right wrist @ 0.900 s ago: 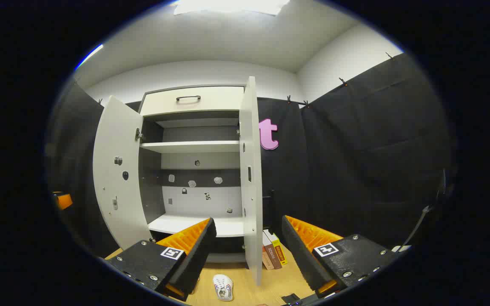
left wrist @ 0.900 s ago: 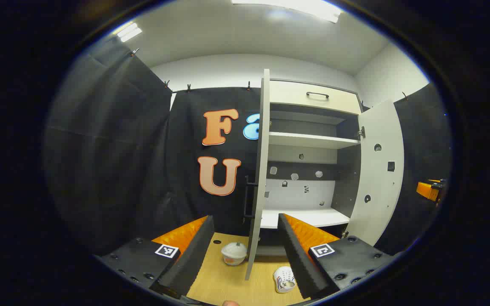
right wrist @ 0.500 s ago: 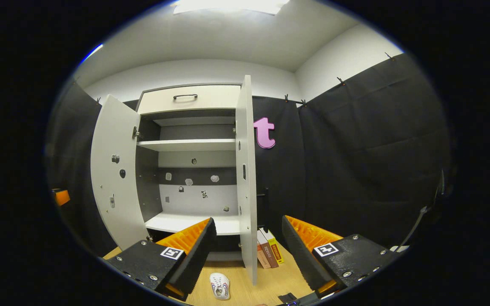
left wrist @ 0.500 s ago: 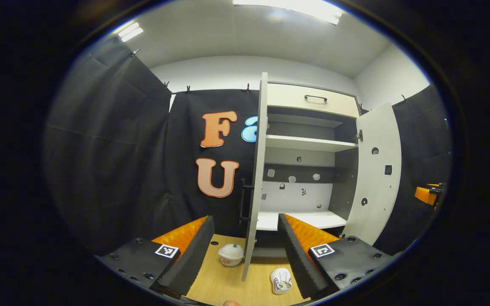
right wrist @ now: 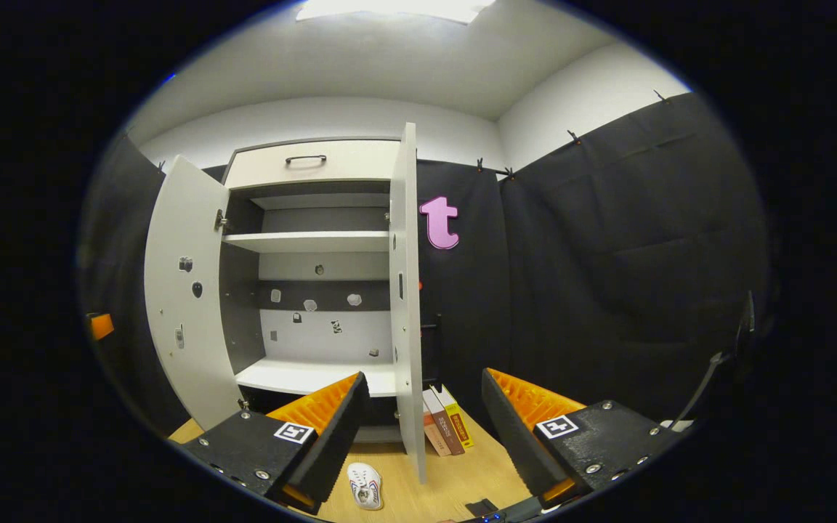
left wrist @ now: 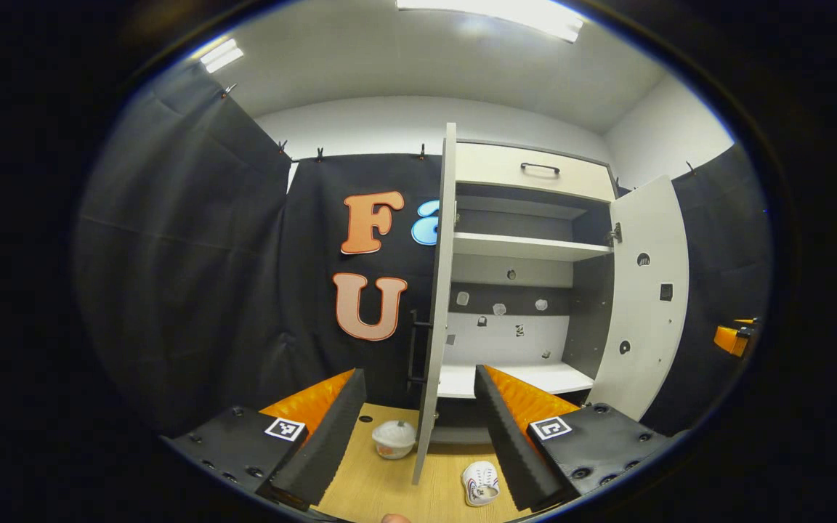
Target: Grab one shoe with the right hand and put it into the shoe cabinet, grab the other shoe with the left hand and put it into the shoe cabinet; then close the right door with the right hand and the left door with the left hand.
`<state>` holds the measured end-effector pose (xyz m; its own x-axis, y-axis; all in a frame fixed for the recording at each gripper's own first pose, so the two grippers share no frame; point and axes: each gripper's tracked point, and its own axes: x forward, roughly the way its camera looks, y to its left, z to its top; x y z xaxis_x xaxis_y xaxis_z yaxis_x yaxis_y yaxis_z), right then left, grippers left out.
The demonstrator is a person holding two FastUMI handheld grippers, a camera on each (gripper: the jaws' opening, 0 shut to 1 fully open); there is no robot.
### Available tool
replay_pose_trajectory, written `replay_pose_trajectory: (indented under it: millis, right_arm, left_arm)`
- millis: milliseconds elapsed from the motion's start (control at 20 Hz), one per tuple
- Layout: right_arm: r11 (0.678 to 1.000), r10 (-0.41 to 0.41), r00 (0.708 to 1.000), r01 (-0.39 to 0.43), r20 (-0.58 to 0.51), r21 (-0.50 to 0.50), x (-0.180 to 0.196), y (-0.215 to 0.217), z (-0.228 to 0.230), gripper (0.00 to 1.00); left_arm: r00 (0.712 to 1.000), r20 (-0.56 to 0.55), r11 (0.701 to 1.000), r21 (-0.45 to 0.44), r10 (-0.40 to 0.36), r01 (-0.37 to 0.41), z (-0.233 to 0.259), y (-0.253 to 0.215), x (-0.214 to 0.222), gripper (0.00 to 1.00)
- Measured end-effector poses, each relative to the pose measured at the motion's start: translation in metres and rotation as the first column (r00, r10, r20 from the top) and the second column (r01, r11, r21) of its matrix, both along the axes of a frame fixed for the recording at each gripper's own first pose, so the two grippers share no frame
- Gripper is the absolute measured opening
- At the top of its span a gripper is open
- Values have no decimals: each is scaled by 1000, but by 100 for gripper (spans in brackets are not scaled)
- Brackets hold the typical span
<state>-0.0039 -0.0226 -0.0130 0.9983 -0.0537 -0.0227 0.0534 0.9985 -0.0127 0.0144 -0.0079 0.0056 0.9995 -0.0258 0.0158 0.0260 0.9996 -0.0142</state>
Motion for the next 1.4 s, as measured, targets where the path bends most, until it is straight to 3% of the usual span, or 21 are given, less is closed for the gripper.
replay_pose_trajectory:
  millis: [450,900,1250,1400]
  right_arm:
    - [999,34,999,-34,-35,-4,21,26,-30,95]
    - [991,131,976,-134,-174,-7,52,93,-143,95]
    - [988,130,919,-152,-373,-30,81,100,-270,96]
    - [987,128,881,-156,-455,-25,96,102,-328,96]
  left_arm:
    - [1000,-6,1000,12,10,-9,-4,2,8,96]
    - [999,-35,1000,15,8,-7,-13,13,14,97]
    - [999,-35,999,22,24,-23,-11,13,19,97]
    - [999,-38,999,37,27,-26,-11,8,25,97]
